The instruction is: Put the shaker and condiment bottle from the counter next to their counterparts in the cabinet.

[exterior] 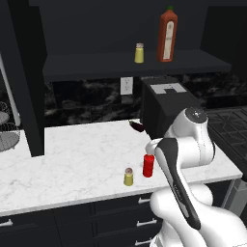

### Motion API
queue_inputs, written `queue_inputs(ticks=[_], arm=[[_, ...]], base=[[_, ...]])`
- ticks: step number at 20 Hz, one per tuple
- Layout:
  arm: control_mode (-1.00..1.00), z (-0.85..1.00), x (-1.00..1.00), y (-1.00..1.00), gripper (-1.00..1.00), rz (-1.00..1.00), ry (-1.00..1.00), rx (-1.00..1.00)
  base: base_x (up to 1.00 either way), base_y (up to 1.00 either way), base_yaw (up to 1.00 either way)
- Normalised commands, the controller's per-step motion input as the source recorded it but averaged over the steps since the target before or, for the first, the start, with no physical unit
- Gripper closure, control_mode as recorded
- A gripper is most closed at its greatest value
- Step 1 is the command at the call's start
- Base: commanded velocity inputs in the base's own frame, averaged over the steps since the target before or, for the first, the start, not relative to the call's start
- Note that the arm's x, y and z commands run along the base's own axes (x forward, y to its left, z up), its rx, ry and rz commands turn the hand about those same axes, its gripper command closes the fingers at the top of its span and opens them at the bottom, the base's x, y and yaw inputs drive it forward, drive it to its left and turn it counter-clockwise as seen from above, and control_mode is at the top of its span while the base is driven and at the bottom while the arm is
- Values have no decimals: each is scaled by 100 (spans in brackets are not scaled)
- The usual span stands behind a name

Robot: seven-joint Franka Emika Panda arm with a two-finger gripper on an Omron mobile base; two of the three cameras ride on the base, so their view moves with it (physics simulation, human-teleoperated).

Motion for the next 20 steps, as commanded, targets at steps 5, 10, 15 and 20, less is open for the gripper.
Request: queue_inputs(ticks=[5, 10, 15, 20], arm=[[-100, -10, 0, 9, -100, 0, 0, 0], [-100, -12, 0, 1, -100, 0, 0, 0], [-100, -18, 0, 0, -100, 0, 0, 0], [-100, -21, 1, 0, -100, 0, 0, 0]], base=[[0, 0, 0], [0, 0, 0], [0, 0, 0], [0, 0, 0]])
